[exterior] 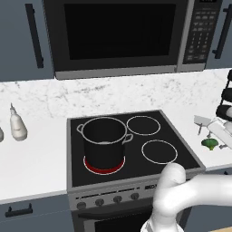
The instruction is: Put the onion and broccoli in the pot. Retrieve the spatula and lightly stir the vegetables in the pot.
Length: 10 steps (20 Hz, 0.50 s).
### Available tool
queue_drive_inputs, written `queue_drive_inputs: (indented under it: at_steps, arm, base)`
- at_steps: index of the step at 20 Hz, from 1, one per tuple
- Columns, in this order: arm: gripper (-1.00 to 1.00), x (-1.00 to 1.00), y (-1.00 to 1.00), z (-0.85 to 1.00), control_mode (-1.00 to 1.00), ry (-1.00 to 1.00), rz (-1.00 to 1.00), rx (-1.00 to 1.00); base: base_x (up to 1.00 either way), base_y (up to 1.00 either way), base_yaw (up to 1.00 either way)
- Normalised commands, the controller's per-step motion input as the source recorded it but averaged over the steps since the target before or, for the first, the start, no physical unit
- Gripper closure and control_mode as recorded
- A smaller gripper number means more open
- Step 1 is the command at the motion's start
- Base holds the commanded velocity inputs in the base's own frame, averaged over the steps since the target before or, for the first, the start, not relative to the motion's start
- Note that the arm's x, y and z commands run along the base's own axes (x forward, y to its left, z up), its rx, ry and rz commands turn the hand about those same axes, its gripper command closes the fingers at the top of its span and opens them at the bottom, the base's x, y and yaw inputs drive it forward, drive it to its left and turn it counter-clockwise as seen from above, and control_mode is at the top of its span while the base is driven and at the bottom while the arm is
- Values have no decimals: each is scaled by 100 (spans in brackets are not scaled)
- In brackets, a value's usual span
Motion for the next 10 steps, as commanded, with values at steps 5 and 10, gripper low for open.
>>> queue_drive_inputs:
  at_steps: [5, 10]
  arm:
    - [-100, -2, 13, -27, -100, 0, -7, 0]
    - [-100, -10, 44, -14, -100, 1, -5, 0]
  base:
    - [0, 0, 0]
    - [0, 0, 0]
